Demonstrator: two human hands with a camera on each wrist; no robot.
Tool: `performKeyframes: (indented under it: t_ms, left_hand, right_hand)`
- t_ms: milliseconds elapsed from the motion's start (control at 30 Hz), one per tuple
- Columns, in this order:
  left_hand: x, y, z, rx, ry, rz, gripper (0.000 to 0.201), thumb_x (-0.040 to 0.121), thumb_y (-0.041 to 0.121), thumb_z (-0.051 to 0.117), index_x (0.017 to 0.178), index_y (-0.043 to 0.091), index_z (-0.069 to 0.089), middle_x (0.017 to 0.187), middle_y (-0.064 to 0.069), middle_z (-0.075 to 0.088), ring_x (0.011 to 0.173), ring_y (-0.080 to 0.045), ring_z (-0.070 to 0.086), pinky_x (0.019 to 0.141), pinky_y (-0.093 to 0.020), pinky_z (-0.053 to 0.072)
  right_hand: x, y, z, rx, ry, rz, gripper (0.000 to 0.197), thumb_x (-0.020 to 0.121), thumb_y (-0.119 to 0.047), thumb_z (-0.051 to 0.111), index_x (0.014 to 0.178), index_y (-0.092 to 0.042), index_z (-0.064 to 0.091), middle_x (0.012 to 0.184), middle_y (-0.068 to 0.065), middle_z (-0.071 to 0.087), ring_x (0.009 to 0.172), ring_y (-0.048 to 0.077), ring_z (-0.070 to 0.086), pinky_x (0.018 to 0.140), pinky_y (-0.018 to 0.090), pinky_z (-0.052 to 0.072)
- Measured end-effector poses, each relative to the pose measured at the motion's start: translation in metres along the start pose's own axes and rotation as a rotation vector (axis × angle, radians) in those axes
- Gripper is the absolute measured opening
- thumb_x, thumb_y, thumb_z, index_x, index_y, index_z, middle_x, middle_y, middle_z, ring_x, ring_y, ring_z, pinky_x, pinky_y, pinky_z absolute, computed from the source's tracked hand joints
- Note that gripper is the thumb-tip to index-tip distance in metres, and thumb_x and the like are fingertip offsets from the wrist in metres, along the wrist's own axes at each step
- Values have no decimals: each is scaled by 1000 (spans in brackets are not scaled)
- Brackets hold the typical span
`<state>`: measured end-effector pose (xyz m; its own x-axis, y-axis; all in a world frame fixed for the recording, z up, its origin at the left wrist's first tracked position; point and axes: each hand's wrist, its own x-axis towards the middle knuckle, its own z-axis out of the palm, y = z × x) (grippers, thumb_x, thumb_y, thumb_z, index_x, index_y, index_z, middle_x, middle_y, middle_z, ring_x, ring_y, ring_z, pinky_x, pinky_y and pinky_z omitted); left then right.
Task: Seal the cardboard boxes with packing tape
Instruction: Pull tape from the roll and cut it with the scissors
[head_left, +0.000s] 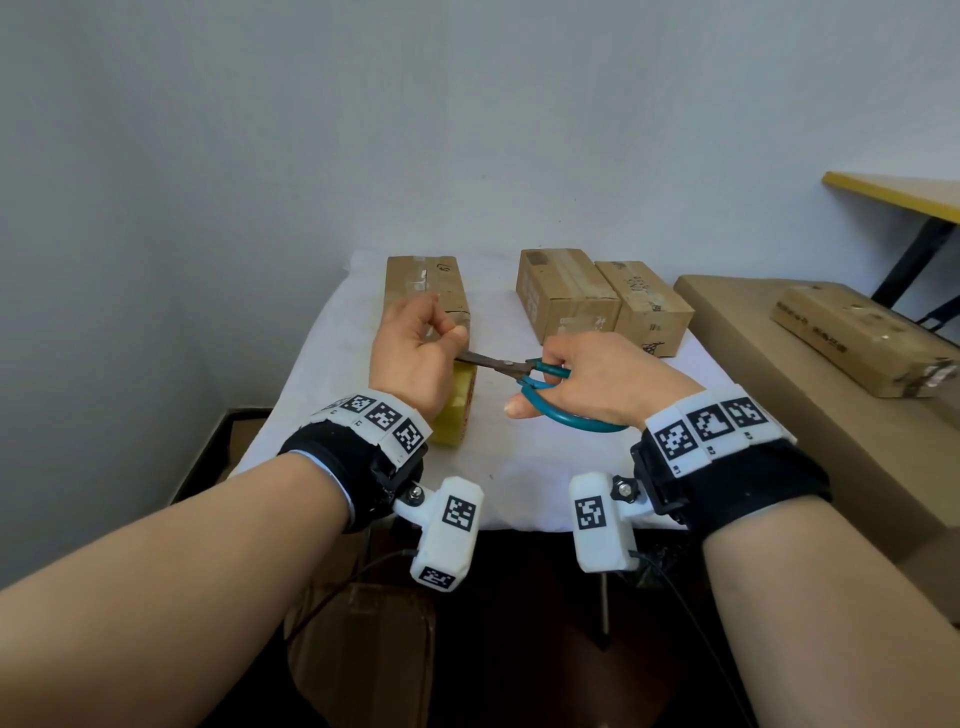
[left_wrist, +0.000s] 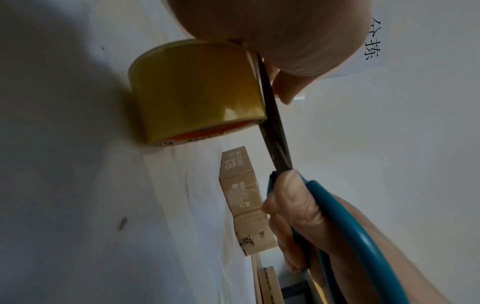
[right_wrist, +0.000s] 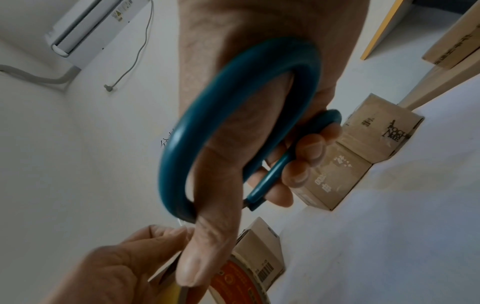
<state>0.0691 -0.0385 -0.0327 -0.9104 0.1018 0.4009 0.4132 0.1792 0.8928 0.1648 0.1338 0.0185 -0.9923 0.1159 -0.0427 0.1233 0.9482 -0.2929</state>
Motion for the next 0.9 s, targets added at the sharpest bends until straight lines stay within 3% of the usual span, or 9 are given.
performKeyframes:
  t_ms: [67,167,367,433,533,633,733,800,900]
  left_hand:
    - [0,-1,-1,1,-4,-3,19,84,12,69,72,19,56,118,3,57,115,-15,52,97,-30,40]
    - [0,-1,-2,21,-5,-1,20,85,13,68,71,20,55,123,2,58,117,-15,52,98,-30,39]
    - [3,-3,-3,16,19,-1,13,84,11,68,76,11,58,107,7,57,104,-13,54,80,-12,35]
    - [3,-4,-3,6,17,-10,13,84,12,69,75,13,58,104,8,57,104,-15,55,84,-17,39]
    - [5,-6,-2,-5,13,-32,17,82,16,69,71,21,57,99,7,59,99,-19,58,91,-39,49]
    - [6,-5,-2,-38,15,-59,17,80,22,69,68,25,57,102,3,62,99,-18,60,91,-46,51]
    - [8,-7,-1,-30,18,-64,14,84,18,69,74,19,60,103,0,63,97,-17,60,87,-42,52]
    - [8,-8,-1,-55,16,-75,12,85,18,68,77,16,60,95,0,63,87,-18,60,78,-38,51]
    - [8,-6,-2,-100,-19,-122,14,87,21,67,76,20,58,75,1,59,65,-16,50,65,-33,42]
  right_hand:
    - [0,0,0,3,-4,4,75,58,-90,67,85,-20,59,88,2,64,81,19,60,73,35,46]
    - [-1,0,-1,1,-4,6,75,58,-91,65,82,-20,59,85,2,64,77,19,58,74,36,42]
    - [-3,-6,-5,-126,50,18,76,59,-95,60,77,-21,58,80,-4,65,75,14,58,70,34,42]
    - [-2,-7,-5,-150,49,27,77,57,-96,60,76,-21,59,78,-4,65,75,13,59,70,33,44]
    - [-1,-8,-8,-204,47,43,76,56,-97,60,75,-23,56,76,-6,64,73,12,57,65,32,40]
    - [-2,-6,-8,-192,8,60,74,54,-95,64,84,-28,55,84,-9,61,77,11,56,71,35,44]
    - [-1,0,-2,-75,-66,53,86,53,-87,74,111,-27,53,96,-14,52,88,10,53,83,38,48]
    - [-1,6,0,-24,-72,68,89,55,-82,77,120,-27,51,96,-18,48,94,12,52,87,36,46]
    - [-2,21,-3,64,-88,151,85,56,-81,78,118,-28,54,105,-13,55,105,16,55,92,39,49]
